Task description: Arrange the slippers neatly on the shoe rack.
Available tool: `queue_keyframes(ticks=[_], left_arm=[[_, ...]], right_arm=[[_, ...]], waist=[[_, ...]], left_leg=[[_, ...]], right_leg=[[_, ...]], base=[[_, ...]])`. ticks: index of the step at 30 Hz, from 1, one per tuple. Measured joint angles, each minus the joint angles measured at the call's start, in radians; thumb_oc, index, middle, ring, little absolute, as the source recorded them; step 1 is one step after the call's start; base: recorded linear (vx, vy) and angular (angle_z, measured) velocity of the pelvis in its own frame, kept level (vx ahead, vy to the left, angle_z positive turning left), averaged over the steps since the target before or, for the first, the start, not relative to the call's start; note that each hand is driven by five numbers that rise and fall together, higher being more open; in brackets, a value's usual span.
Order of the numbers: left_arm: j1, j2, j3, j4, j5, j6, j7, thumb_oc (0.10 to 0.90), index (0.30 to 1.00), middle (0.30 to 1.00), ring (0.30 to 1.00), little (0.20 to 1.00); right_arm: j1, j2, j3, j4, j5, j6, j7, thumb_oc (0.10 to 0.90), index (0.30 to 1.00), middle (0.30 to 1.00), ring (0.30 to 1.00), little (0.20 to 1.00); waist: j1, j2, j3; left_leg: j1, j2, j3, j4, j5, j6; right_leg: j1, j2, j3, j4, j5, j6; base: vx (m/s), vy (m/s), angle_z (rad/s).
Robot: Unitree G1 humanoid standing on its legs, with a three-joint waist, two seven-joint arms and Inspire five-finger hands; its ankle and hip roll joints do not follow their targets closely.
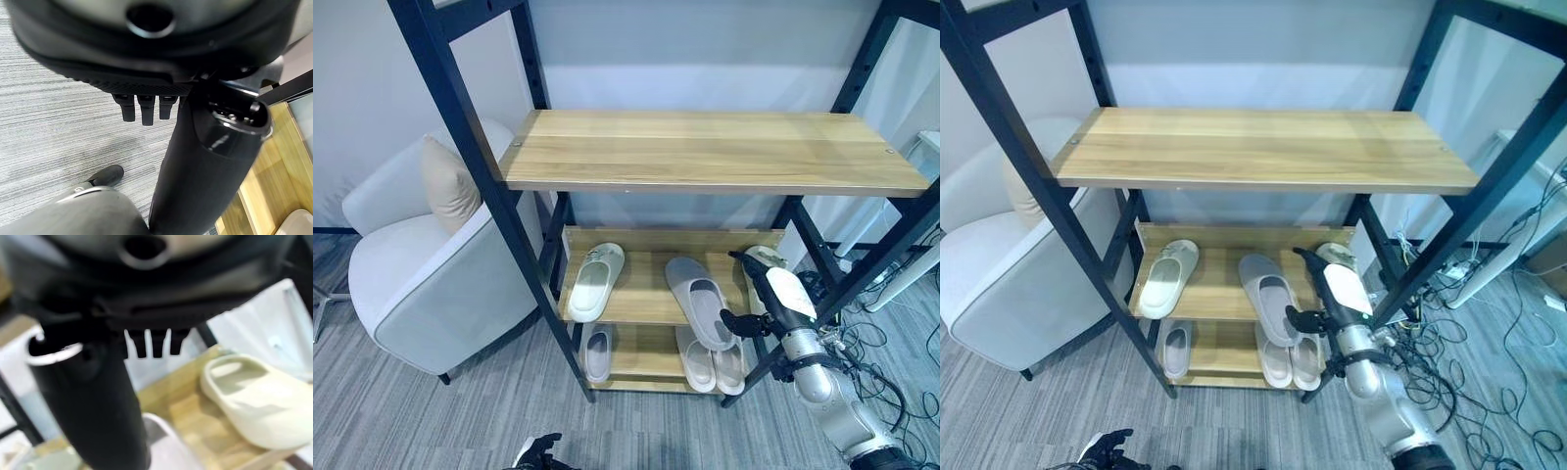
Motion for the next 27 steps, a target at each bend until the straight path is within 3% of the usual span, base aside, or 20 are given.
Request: queue_keyframes(ticks=[18,19,21,27], left_arm=[[-0.004,-0.003,-0.005,-0.011,-0.004,-0.006,0.003,0.8,0.9,0.9,0.9,0.9],[-0.005,-0.003,-0.006,-0.011,-0.004,-0.006,0.004,0.8,0.9,0.9,0.9,0.9],[-0.005,-0.003,-0.006,-0.012,-0.005,-0.007,0.005,0.8,0.9,0.9,0.9,0.9],[-0.005,-0.003,-0.009,-0.018,-0.015,-0.007,0.006,0.8,0.9,0.9,0.9,0.9]], right_arm=[[-0.147,0.003,0.097,0.155,-0.02,0.053,-0.046,0.8,0.9,0.9,0.9,0.9],[-0.171,0.004,0.11,0.182,-0.02,0.055,-0.047,0.59,0.585,0.585,0.585,0.585],[-0.189,0.009,0.117,0.209,-0.02,0.059,-0.048,0.4,0.3,0.3,0.3,0.3],[-0.224,0.025,0.127,0.268,0.005,0.072,-0.049,0.4,0.3,0.3,0.3,0.3]], waist=[[0.031,0.013,0.022],[0.03,0.013,0.022],[0.035,0.013,0.022],[0.051,0.013,0.022]], left_leg=[[-0.012,0.0,-0.027,0.002,0.002,-0.002],[-0.012,0.0,-0.027,0.002,0.002,-0.002],[-0.012,0.0,-0.029,0.002,0.002,-0.002],[-0.013,0.0,-0.031,0.002,0.002,-0.002]], right_leg=[[0.003,0.0,-0.027,0.0,-0.008,0.009],[0.003,0.0,-0.027,0.0,-0.008,0.009],[0.003,0.0,-0.028,0.0,-0.008,0.009],[0.003,0.001,-0.029,0.0,-0.008,0.009]], base=[[0.02,-0.004,0.04],[0.0,0.0,0.0],[0.0,0.0,0.0],[0.0,0.0,0.0]])
